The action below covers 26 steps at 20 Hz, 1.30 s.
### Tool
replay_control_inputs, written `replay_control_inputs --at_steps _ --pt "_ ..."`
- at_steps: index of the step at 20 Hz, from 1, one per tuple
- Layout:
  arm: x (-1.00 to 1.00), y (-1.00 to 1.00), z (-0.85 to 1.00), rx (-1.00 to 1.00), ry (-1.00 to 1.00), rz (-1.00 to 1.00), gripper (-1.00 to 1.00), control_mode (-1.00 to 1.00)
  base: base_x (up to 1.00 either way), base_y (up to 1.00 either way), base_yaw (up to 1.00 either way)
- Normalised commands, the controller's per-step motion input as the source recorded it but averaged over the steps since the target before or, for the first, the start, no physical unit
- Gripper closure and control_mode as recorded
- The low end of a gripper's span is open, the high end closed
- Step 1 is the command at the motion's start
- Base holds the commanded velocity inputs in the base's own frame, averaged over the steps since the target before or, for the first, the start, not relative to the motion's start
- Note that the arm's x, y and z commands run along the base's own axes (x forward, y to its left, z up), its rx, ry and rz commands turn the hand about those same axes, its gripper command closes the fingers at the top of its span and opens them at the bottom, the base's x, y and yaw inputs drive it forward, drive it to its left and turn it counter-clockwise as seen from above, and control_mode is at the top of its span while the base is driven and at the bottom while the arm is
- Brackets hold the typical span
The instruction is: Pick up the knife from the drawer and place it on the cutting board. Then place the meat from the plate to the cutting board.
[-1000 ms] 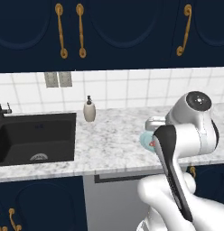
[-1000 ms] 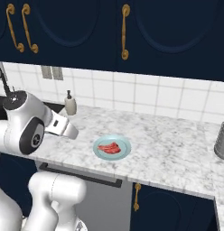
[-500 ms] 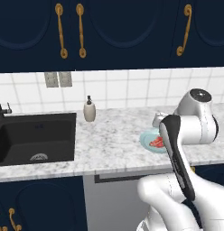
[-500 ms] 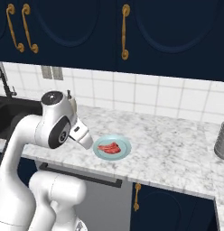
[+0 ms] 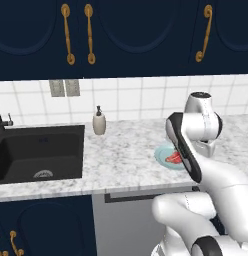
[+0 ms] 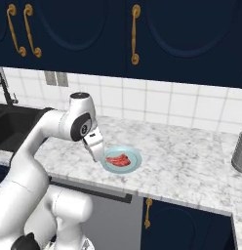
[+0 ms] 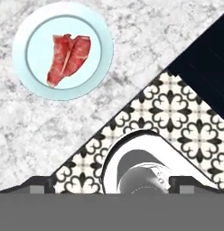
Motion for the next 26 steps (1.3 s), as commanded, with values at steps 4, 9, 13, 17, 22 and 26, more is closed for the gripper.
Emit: replay_control_inputs --at_steps 4,9,13,17,22,26 --pt "0.38 -0.32 -0.31 0.10 0.16 -0.03 -1.00 -1.00 0.00 0.00 0.00" --pt "0.30 -0.26 -0.34 0.09 0.04 -0.12 -1.00 -1.00 0.00 0.00 0.00" --pt "0.32 -0.01 -0.31 0.04 0.00 -0.11 -1.00 -1.00 0.00 0.00 0.00" --pt "0.46 0.00 -0.36 -0.01 0.04 -0.05 -1.00 -1.00 0.00 0.00 0.00" --pt "0.43 0.00 -0.33 0.00 0.10 -0.01 -1.00 -1.00 0.00 0.00 0.00" --pt "0.31 0.00 -0.36 0.00 0.09 0.00 -1.00 -1.00 0.00 0.00 0.00"
